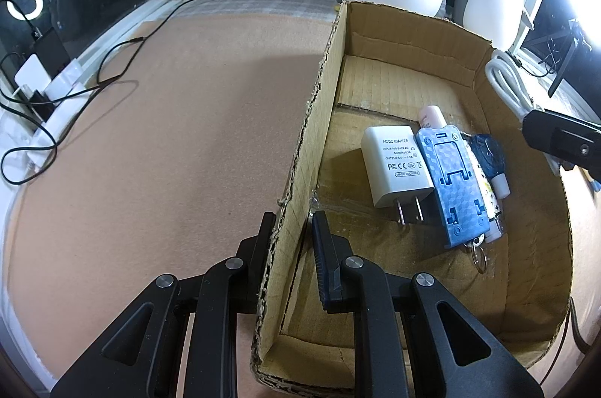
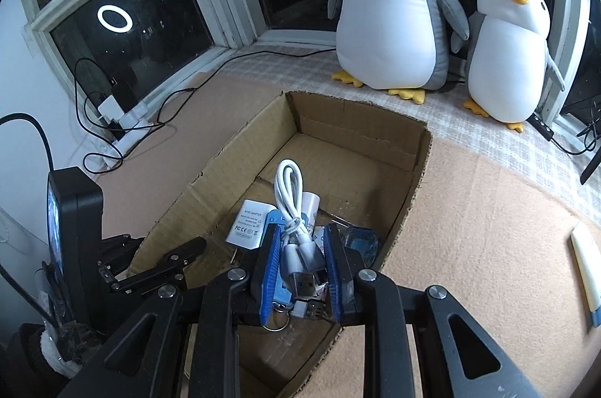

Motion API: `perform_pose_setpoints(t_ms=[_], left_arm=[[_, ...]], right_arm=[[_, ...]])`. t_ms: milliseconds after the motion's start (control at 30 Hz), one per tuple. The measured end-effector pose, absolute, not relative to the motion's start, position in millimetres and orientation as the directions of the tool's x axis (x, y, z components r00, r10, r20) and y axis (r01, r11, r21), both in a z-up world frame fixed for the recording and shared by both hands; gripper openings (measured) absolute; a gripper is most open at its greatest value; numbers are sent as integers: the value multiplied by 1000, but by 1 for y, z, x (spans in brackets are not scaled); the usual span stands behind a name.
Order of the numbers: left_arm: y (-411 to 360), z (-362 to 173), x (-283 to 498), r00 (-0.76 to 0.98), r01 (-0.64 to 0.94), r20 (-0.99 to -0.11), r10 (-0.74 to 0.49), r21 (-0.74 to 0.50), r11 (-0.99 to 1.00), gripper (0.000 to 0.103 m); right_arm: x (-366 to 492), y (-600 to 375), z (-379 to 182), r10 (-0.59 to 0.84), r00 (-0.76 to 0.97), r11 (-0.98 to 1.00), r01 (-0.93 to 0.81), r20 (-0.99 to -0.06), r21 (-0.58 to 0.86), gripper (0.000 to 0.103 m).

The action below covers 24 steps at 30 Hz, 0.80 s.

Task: Organize rigid objects
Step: 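Carry the white cable into the box and open the right gripper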

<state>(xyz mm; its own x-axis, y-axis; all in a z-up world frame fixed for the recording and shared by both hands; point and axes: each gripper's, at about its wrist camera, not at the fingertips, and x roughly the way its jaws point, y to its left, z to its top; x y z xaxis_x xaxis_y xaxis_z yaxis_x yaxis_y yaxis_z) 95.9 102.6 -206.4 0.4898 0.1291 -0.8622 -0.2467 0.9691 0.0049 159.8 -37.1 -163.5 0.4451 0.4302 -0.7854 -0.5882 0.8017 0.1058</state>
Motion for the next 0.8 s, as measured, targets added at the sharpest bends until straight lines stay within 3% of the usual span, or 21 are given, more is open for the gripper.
perform_pose_setpoints(t_ms=[267,433,800], left_arm=[[103,-206,96,491,-246,-862,129,5,969,16],[102,-206,96,491,-246,-862,129,5,969,16],[103,-206,96,490,-247,-862,129,5,969,16]], right_arm=[[163,-33,-166,423,443,803,-587,-791,101,22],[160,-33,-162,440,446,796,-595,-779,109,44],[158,-35,-159,453,449,788,-605,-770,111,48]])
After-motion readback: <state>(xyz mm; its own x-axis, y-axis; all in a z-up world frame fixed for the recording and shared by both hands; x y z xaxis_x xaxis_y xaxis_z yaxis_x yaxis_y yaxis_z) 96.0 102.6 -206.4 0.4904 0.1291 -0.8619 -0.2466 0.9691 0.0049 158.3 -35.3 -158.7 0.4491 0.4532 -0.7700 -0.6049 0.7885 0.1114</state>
